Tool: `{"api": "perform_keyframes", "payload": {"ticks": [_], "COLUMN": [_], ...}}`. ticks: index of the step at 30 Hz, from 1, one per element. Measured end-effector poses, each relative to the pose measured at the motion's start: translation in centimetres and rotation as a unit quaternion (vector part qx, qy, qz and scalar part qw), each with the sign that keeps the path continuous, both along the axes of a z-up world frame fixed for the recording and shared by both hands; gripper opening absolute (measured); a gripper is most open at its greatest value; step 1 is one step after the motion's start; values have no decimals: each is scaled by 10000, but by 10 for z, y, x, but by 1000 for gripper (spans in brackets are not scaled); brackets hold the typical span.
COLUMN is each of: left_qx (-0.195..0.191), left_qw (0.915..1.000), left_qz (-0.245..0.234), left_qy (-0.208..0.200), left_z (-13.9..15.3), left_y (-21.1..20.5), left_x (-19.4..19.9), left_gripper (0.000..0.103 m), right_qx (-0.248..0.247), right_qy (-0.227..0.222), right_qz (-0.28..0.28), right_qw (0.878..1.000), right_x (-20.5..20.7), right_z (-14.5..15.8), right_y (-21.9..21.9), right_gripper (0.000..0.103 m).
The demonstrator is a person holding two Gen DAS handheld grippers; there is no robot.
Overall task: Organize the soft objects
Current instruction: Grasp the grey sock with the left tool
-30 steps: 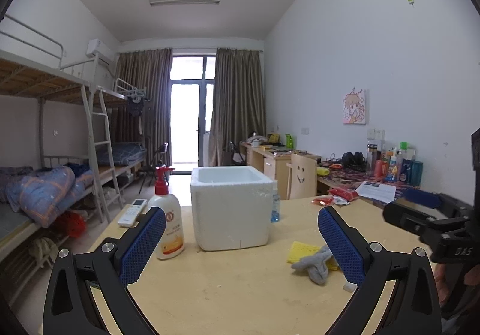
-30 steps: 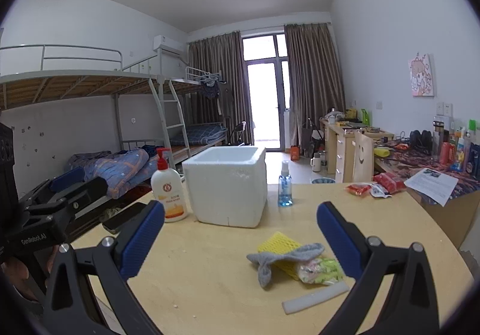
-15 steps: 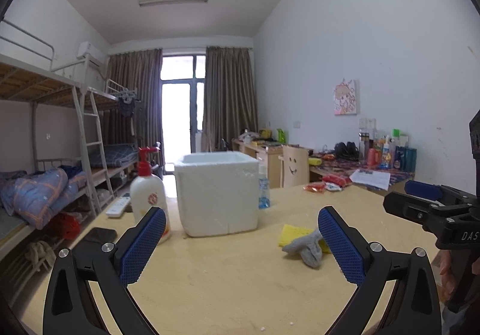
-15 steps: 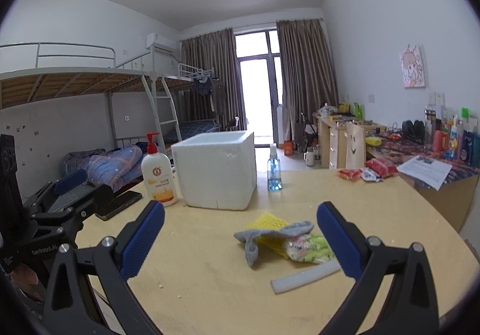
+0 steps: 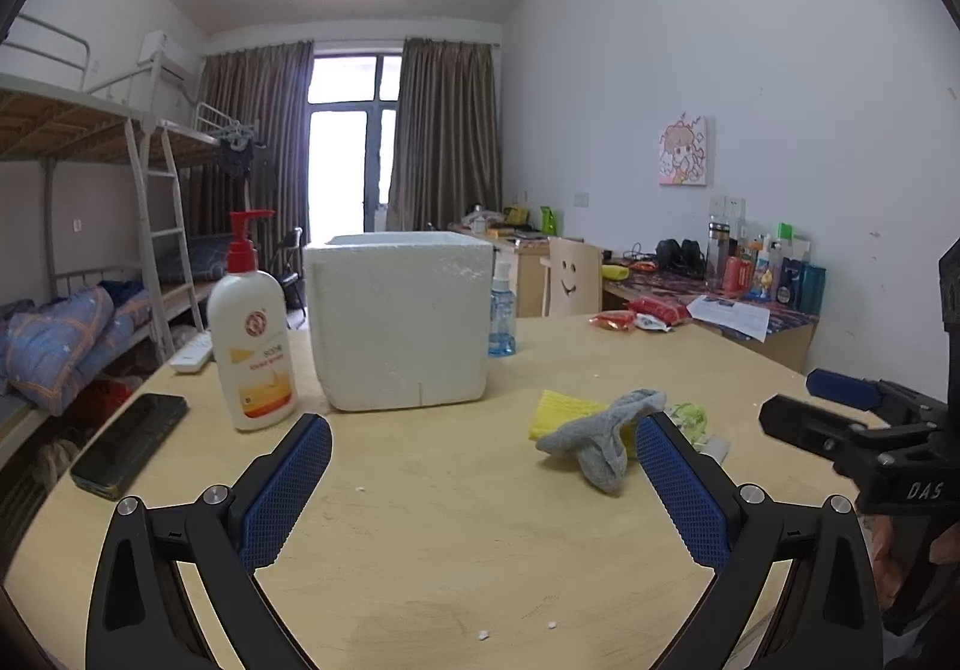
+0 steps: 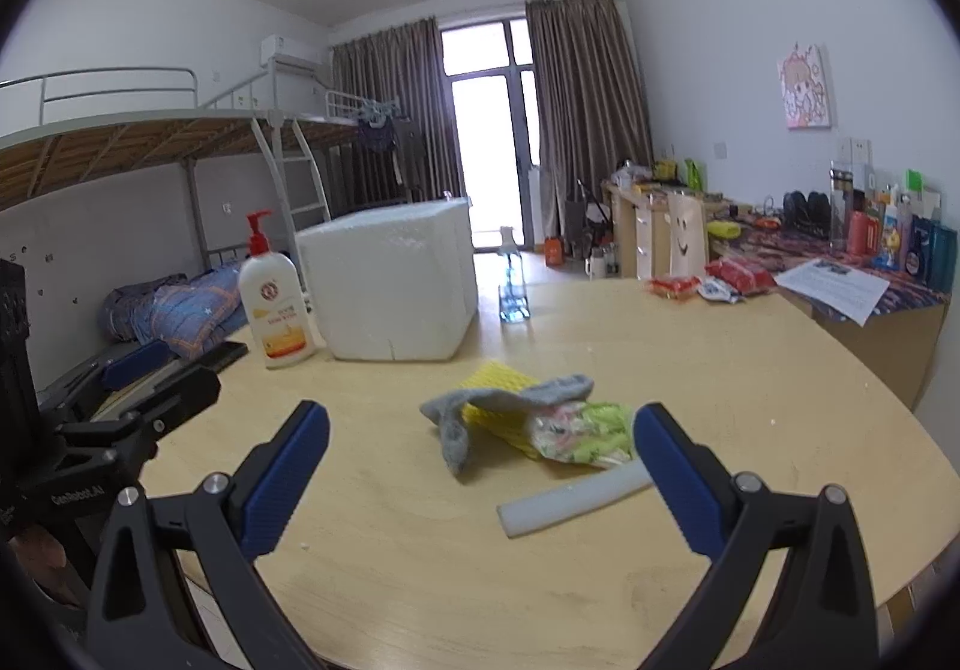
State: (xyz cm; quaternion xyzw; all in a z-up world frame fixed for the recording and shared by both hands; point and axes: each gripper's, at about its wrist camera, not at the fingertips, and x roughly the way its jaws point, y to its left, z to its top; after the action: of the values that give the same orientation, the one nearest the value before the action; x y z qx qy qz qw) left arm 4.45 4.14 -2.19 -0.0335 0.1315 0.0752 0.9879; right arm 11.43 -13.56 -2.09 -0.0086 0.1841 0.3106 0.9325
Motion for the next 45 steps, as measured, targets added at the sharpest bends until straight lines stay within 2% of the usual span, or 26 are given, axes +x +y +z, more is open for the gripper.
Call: {"api": "perform_keyframes", "payload": {"ticks": [7,12,18,24,28,35,45], "left_qx": [-296,-252,-139,-142,-9,30,-75], "left_qw": [9992,9984,9968,9914,9885,9787,9662], "left_qz": [-133,-317,-510,-870,-947,-1044,-1247], "left_qy": [244,400,598,971,1183,1768,2254], "left_z": [-8,-9,-7,-10,-16,-32,-46], "left_y": [-4,-16,-27,-35,-40,-41,-39], "left_x": [22,36,56,88,106,141,164], "left_gripper": [102,102,102,102,101,82,60], "right_qx": [-188,-323,-239,-223,-288,-332,-418], "right_qy": [6,-19,84,262,414,669,1113], "right_qz": [-209,-271,-411,-488,-411,-350,-342], "right_qw": [9996,9991,9988,9982,9979,9966,9923], "right_x": [7,12,24,36,45,60,80], "right_z": [-7,-10,-13,-17,-21,-28,-33], "right_y": [-6,-10,-23,-32,-31,-30,-28], "right_gripper": [103,103,103,103,103,103,103]}}
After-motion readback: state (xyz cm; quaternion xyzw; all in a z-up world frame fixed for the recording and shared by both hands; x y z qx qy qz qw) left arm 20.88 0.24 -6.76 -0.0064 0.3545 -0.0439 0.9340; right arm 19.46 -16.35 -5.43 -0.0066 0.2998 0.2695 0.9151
